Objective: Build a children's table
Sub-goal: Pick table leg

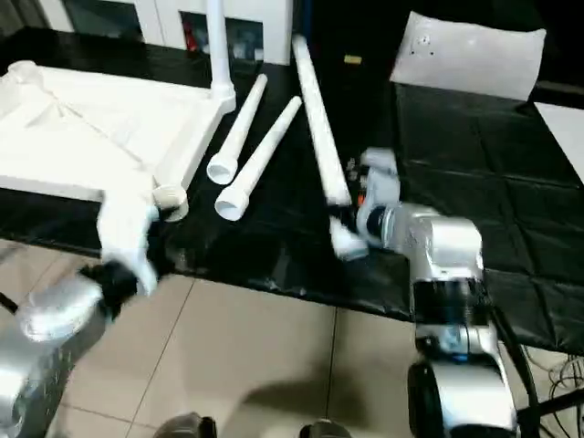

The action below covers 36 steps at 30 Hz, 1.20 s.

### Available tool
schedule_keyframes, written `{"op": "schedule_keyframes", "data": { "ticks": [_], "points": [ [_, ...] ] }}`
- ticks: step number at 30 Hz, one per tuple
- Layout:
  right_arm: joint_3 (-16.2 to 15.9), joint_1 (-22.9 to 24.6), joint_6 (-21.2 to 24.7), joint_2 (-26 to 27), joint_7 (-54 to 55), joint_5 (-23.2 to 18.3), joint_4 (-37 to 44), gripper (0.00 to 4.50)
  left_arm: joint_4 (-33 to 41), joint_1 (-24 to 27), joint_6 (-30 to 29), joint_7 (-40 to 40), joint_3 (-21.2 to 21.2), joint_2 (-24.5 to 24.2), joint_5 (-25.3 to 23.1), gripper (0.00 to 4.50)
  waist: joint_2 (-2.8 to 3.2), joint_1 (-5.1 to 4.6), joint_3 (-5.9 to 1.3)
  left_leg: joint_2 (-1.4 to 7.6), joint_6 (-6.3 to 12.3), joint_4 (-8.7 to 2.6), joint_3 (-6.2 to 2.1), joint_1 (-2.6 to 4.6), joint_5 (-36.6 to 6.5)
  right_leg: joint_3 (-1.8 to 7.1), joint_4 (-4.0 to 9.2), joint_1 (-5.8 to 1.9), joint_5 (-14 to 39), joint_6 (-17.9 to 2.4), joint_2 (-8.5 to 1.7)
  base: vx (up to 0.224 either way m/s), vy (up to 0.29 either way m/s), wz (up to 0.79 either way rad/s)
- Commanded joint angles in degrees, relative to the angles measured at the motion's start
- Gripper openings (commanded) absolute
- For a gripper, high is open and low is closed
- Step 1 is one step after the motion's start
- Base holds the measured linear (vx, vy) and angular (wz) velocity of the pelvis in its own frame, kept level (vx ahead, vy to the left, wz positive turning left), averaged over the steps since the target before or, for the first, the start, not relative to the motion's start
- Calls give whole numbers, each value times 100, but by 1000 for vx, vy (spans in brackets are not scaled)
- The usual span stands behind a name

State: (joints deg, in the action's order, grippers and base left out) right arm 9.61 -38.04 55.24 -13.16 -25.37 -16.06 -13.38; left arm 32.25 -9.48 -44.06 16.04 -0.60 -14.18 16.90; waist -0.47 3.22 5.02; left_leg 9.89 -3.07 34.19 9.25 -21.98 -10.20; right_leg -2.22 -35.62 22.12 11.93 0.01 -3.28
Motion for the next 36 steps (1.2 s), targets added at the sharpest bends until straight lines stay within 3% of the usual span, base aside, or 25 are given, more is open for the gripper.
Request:
{"op": "schedule_keyframes", "data": {
  "ticks": [1, 2, 4, 5, 6, 9, 15, 16, 18, 20, 23, 24, 26, 31, 33, 35, 36],
  "points": [
    [327, 183, -246, 68, -487, -564, 425, 194, -182, -406, -147, -11, 329, 242, 474, 450, 39, 21, -424, 246, -139, -360, -19, 107, -753, 260, 356, -259, 171, -1354, -390, 0, 0, 0],
    [502, 232, -207, 145, -690, -868, 563, 194, -293, -637, -169, -35, 443, 354, 626, 450, 40, 47, -427, 249, -87, -350, -11, 133, -811, 273, 369, -247, 218, -1366, -395, 0, 0, 0],
    [612, 274, -192, 197, -817, -1077, 658, 194, -369, -791, -187, -51, 520, 431, 715, 450, 29, 45, -430, 261, -55, -369, -48, 101, -737, 246, 352, -271, 206, -1372, -395, 0, 0, 0],
    [662, 332, -204, 236, -967, -1245, 752, 194, -507, -987, -188, -73, 621, 542, 843, 450, -7, 37, -430, 267, -13, -363, -42, 96, -678, 243, 351, -267, 227, -1366, -398, 0, 0, 0],
    [662, 332, -204, 236, -967, -1245, 752, 194, -507, -987, -188, -73, 621, 542, 843, 450, 5, 52, -425, 253, -7, -356, -28, 100, -658, 251, 359, -259, 255, -1357, -396, 0, 0, 0],
    [671, 583, -100, 356, -1536, -1810, 1097, 194, -1115, -1802, -310, -145, 1084, 1030, 1575, 450, 16, 89, -445, 253, 41, -337, -23, 125, -622, 252, 372, -247, 263, -1384, -405, 0, 0, 0],
    [504, 888, 37, 394, -1967, -2258, 1561, 194, -1855, -2585, -500, -137, 1490, 1499, 2433, 450, -32, 131, -442, 238, 155, -329, -22, 76, -442, 238, 369, -279, 268, -1396, -418, 0, 0, 0],
    [469, 959, 72, 403, -2036, -2359, 1670, 194, -2040, -2734, -556, -114, 1571, 1578, 2598, 450, 2, 147, -440, 242, 160, -330, -30, 83, -456, 238, 384, -272, 333, -1376, -427, 0, 0, 0],
    [446, 1033, 107, 408, -2088, -2473, 1777, 194, -2240, -2884, -612, -69, 1626, 1628, 2715, 450, -18, 150, -444, 249, 161, -339, -43, 75, -448, 233, 386, -284, 364, -1334, -429, 0, 0, 0],
    [426, 1134, 148, 404, -2141, -2616, 1918, 194, -2497, -3063, -739, 11, 1718, 1660, 2884, 450, 15, 163, -436, 246, 126, -336, -28, 96, -497, 234, 412, -255, 464, -1307, -423, 0, 0, 0],
    [424, 1223, 210, 400, -2209, -2773, 2040, 194, -2722, -3203, -826, 114, 1773, 1664, 3072, 450, 5, 200, -447, 260, 124, -346, -48, 98, -469, 230, 397, -266, 400, -1298, -431, 0, 0, 0],
    [408, 1264, 223, 396, -2224, -2810, 2091, 194, -2769, -3233, -819, 160, 1780, 1646, 3144, 450, 53, 206, -437, 257, 108, -345, -51, 97, -475, 230, 391, -254, 397, -1303, -431, 0, 0, 0],
    [375, 1342, 245, 372, -2261, -2878, 2169, 194, -2844, -3303, -843, 326, 1832, 1631, 3411, 432, 18, 213, -437, 251, 89, -352, -44, 93, -506, 232, 400, -270, 387, -1311, -435, 0, 0, 0],
    [319, 1477, 271, 328, -2264, -3021, 2307, 194, -2894, -3345, -937, 776, 1824, 1474, 3694, 386, 55, 206, -423, 256, 23, -374, -57, 91, -638, 227, 412, -262, 535, -1291, -430, 0, 0, 0],
    [299, 1513, 258, 292, -2260, -3076, 2327, 194, -2970, -3371, -956, 864, 1815, 1413, 3686, 381, 47, 204, -417, 259, 11, -382, -57, 93, -668, 231, 424, -264, 599, -1244, -435, 0, 0, 0],
    [288, 1536, 251, 282, -2248, -3106, 2343, 194, -3043, -3396, -918, 859, 1835, 1400, 3716, 377, 81, 209, -415, 258, -11, -383, -61, 97, -703, 229, 431, -257, 649, -1227, -437, 0, 0, 0],
    [281, 1548, 244, 282, -2241, -3112, 2354, 194, -3062, -3399, -910, 865, 1836, 1388, 3748, 349, 75, 203, -409, 256, -41, -388, -58, 96, -767, 230, 448, -256, 716, -1222, -440, 0, 0, 0]
  ]
}}
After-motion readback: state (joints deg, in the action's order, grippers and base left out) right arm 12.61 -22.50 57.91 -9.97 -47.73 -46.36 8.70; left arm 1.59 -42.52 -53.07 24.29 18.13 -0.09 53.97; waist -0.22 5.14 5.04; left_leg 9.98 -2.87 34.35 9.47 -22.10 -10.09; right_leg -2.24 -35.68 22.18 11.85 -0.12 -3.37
